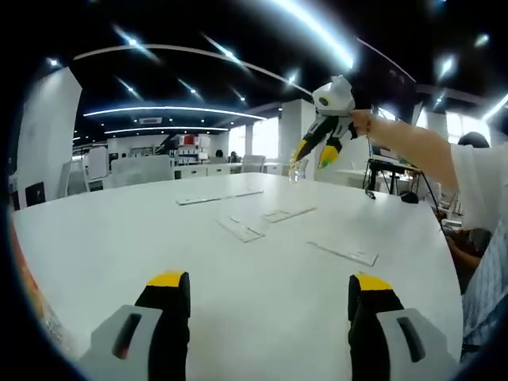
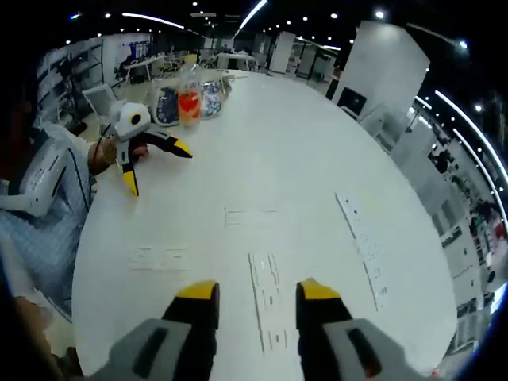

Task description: Locate the socket holder cover, grip the socket holder cover, clip it into the socket holder slot.

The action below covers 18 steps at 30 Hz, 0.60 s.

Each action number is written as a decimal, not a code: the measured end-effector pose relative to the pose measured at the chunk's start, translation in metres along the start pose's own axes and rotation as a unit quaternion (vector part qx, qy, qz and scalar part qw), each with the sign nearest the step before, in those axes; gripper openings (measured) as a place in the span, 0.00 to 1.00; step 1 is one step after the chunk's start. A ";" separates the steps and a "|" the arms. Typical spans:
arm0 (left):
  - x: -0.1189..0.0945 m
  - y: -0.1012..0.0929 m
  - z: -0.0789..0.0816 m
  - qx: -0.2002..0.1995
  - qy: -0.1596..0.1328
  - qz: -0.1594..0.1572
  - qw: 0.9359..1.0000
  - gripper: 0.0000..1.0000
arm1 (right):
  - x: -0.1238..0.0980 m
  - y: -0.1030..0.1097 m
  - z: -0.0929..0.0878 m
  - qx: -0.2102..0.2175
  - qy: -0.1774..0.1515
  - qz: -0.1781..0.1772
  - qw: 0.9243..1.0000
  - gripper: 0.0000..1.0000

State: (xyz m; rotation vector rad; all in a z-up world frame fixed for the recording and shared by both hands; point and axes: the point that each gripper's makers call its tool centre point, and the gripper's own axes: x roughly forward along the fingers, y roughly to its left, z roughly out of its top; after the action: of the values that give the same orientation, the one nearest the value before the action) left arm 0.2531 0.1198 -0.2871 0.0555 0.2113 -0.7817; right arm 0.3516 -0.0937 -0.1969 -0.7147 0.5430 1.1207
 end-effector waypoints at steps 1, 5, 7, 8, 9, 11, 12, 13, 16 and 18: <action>0.000 -0.001 0.000 0.000 0.000 -0.001 1.000 0.82 | -0.004 -0.001 0.002 0.001 -0.013 -0.010 1.000 0.41; 0.001 -0.003 0.000 -0.001 0.000 -0.007 1.000 0.82 | -0.024 0.001 0.015 0.027 -0.114 -0.045 0.992 0.43; 0.002 -0.003 -0.001 -0.002 0.002 -0.005 1.000 0.82 | -0.034 -0.003 0.018 0.040 -0.159 -0.084 0.983 0.45; 0.002 -0.003 -0.001 -0.002 0.002 -0.004 1.000 0.81 | -0.038 -0.005 0.018 0.049 -0.179 -0.096 0.978 0.45; 0.002 -0.002 -0.001 -0.002 0.001 -0.003 1.000 0.81 | -0.041 -0.006 0.019 0.057 -0.198 -0.106 0.973 0.47; 0.001 -0.001 0.000 -0.003 0.000 -0.001 1.000 0.81 | -0.047 -0.013 0.016 0.072 -0.224 -0.146 0.961 0.49; 0.001 0.000 0.000 -0.003 -0.002 0.003 1.000 0.81 | -0.049 -0.016 0.013 0.077 -0.236 -0.163 0.955 0.50; 0.001 0.000 0.001 -0.003 -0.003 0.004 1.000 0.81 | -0.050 -0.018 0.011 0.089 -0.246 -0.176 0.949 0.50; 0.001 0.001 0.001 -0.004 -0.004 0.005 1.000 0.81 | -0.052 -0.024 0.004 0.123 -0.278 -0.216 0.928 0.51; 0.001 0.000 0.001 -0.003 -0.005 0.005 1.000 0.81 | -0.053 -0.030 -0.004 0.137 -0.284 -0.254 0.914 0.52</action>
State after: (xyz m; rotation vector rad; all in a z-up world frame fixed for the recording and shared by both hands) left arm 0.2541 0.1188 -0.2861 0.0473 0.2043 -0.7715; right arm 0.3610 -0.1367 -0.1545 -0.2313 0.0016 0.6896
